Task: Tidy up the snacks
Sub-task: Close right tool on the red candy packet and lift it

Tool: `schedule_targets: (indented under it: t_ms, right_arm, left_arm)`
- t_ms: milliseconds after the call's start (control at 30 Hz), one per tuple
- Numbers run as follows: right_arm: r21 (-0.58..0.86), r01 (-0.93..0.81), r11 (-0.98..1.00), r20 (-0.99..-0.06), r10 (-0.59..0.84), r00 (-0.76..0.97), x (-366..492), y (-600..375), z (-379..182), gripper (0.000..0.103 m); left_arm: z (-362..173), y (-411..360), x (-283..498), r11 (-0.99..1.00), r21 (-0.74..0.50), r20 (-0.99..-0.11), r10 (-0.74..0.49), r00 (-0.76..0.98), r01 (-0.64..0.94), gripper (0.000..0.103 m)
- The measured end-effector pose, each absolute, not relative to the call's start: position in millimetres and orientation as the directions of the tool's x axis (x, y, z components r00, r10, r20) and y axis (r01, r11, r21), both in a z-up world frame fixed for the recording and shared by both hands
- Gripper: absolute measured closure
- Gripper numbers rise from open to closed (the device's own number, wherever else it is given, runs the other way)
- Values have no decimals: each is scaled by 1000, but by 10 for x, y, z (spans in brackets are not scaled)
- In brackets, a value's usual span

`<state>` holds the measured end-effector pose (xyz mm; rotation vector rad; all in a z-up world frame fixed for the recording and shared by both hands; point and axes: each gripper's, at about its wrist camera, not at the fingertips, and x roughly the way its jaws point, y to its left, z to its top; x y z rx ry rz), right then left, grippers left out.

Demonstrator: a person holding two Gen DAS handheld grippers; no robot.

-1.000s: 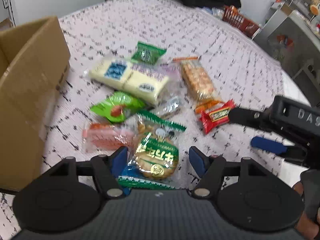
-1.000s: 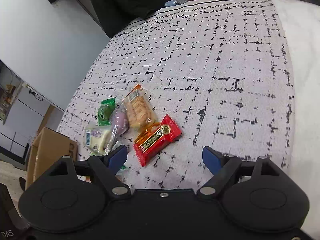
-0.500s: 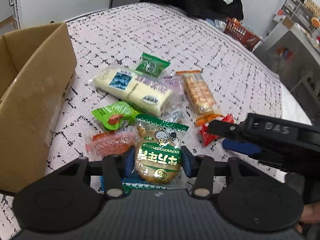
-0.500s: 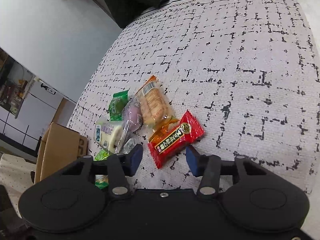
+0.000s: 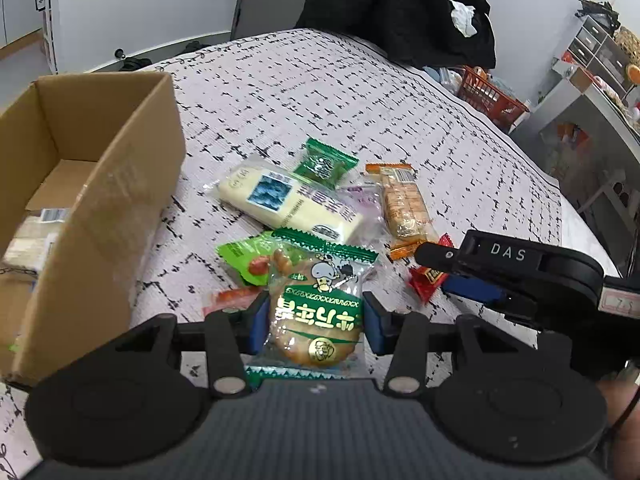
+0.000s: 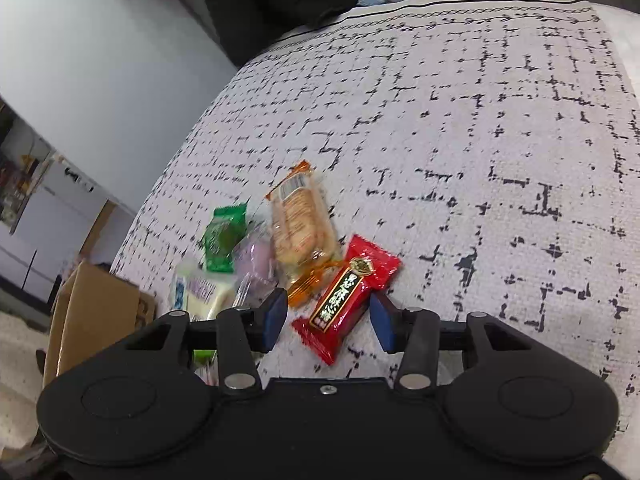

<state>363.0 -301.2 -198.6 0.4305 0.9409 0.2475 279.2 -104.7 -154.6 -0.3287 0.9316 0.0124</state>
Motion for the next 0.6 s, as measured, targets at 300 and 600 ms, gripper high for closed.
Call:
schedule_targets:
  t_ms: [300, 600]
  right_arm:
    - [295, -50, 954, -763, 266, 589, 3622, -2851, -1990, 74]
    - [188, -40, 981, -793, 176, 583, 3402, -2808, -1919, 77]
  left_arm:
    - [-1558, -951, 2758, 945, -275, -792, -119, 598, -177, 57]
    - [-1509, -905, 2695, 940, -292, -782, -129, 610, -176, 57]
